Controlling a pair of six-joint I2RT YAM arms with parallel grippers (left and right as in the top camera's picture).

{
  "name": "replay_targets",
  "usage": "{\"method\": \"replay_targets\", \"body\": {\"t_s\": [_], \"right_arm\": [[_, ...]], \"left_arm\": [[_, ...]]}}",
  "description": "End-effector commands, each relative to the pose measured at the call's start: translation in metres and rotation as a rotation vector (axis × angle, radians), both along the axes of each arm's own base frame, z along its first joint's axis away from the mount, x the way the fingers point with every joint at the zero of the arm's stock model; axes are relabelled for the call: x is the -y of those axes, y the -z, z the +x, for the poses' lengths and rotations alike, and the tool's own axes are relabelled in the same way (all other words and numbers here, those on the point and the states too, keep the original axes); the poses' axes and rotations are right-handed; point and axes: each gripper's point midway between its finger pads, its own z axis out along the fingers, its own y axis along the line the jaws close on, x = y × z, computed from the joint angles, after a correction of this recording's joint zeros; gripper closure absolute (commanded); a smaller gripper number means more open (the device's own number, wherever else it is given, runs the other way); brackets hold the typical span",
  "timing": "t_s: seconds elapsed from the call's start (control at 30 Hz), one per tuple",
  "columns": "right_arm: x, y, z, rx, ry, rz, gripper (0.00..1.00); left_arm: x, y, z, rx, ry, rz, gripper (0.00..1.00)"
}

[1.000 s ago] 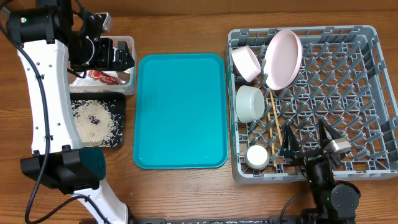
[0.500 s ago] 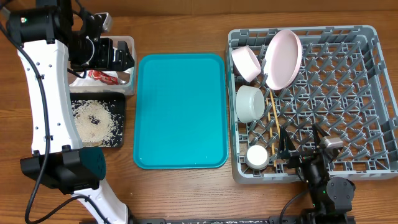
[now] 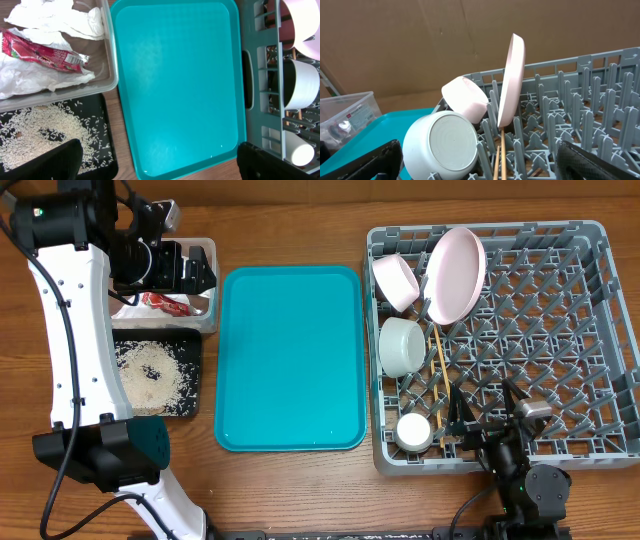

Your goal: Sort waste into correct bins and load items into the dishwasher

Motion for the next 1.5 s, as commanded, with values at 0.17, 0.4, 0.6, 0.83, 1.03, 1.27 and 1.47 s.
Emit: {"method": "replay_targets", "body": {"t_s": [0.17,0.4,0.6,0.83,1.03,1.27,1.47], "right_arm": [[0.0,0.001,0.0,0.006,0.001,0.0,0.0],[0.0,0.001,0.0,0.006,0.001,0.0,0.0],[0.0,0.001,0.0,0.006,0.001,0.0,0.0],[0.0,0.001,0.0,0.006,0.001,0.0,0.0],[0.0,0.001,0.0,0.006,0.001,0.0,0.0],[0.0,0.001,0.0,0.006,0.001,0.0,0.0],[0.0,0.001,0.0,0.006,0.001,0.0,0.0]], "left_arm": [[0.004,-0.015,-0.001,0.049,0.017,-0.002,0.0],[-0.008,-0.015,-0.005,0.041,-0.006,0.052,0.0],[-0.032,-0.05,-0.037,0.113,-0.064,0.226,0.0],[-0.018,-0.102,-0.064,0.452,-0.072,0.224,0.0],[0.015,-0.105,-0.078,0.905,0.024,0.133,0.0],[0.031,-0.044,-0.124,1.144,0.055,0.154,0.0],[0.034,0.02,-0.153,1.223,0.043,0.171,0.0]]}}
